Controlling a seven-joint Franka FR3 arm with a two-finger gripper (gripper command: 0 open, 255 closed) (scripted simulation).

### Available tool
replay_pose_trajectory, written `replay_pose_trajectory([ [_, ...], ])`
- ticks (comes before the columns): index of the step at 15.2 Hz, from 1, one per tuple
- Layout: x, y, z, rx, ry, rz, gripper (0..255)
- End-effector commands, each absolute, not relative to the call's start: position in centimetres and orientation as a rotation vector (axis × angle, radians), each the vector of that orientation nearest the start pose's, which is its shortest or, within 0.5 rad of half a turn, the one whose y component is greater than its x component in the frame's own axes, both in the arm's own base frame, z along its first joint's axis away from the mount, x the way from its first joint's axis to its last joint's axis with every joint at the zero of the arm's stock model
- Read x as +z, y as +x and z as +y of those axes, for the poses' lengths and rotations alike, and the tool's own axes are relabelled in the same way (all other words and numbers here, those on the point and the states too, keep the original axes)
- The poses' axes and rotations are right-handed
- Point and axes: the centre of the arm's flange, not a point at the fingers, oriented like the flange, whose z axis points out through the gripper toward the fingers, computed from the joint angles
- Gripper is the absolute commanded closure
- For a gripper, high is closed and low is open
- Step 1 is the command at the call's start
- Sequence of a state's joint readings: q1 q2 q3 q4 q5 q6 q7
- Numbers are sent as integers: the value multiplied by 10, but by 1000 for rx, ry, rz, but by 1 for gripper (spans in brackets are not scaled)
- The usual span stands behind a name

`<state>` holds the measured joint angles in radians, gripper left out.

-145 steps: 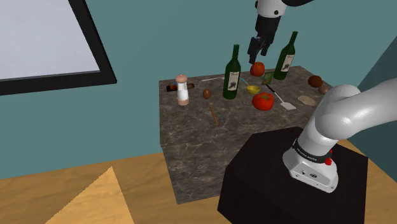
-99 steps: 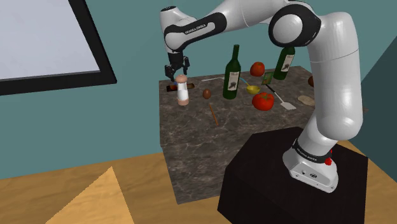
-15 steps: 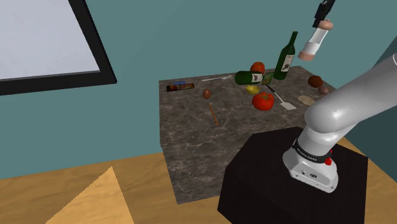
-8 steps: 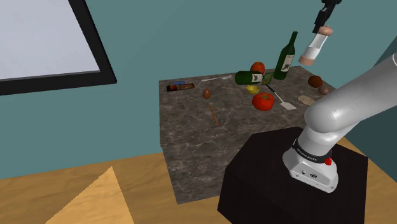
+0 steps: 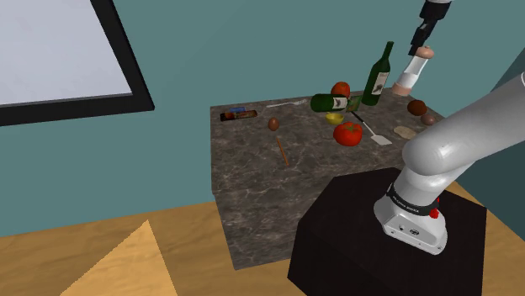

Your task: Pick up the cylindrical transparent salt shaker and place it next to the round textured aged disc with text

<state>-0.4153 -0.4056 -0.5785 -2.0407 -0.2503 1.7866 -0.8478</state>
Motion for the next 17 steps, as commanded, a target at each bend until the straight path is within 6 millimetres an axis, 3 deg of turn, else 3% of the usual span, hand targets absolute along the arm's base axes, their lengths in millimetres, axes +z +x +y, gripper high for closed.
replay_pose_trajectory([
  [1, 575, 202, -420, -58, -3232, 122, 255],
  [17, 490, 202, -420, -58, -3232, 122, 255],
])
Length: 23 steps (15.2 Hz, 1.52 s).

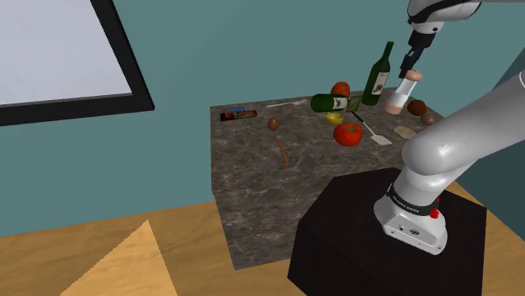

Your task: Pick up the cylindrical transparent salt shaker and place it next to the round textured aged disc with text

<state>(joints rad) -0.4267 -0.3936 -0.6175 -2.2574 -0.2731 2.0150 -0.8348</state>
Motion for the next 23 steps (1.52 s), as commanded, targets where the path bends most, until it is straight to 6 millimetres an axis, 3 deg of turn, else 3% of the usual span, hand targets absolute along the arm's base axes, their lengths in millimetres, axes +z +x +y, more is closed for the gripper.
replay_pose_trajectory([
  [1, 485, 202, -420, -58, -3232, 122, 255],
  [15, 408, 202, -420, -58, -3232, 122, 255],
  [23, 408, 202, -420, -58, -3232, 122, 255],
])
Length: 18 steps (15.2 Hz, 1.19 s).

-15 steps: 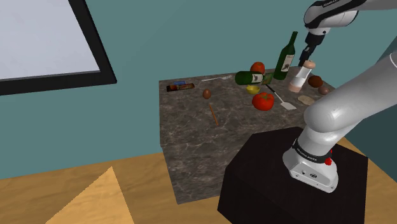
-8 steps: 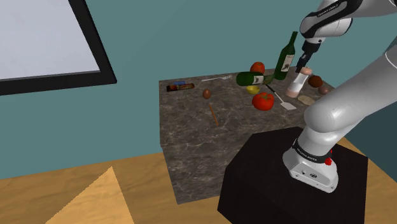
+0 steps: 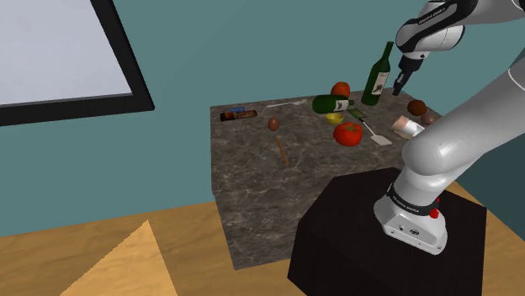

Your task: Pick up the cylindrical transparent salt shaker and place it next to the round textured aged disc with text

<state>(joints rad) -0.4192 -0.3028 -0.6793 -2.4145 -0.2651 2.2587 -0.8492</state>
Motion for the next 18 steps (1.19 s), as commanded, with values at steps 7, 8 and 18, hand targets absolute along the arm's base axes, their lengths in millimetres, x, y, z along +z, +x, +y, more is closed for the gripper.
replay_pose_trajectory([
  [7, 421, 202, -418, -58, -3232, 122, 0],
  [8, 434, 201, -417, -58, -3232, 122, 0],
  [18, 457, 201, -415, -58, -3232, 122, 0],
])
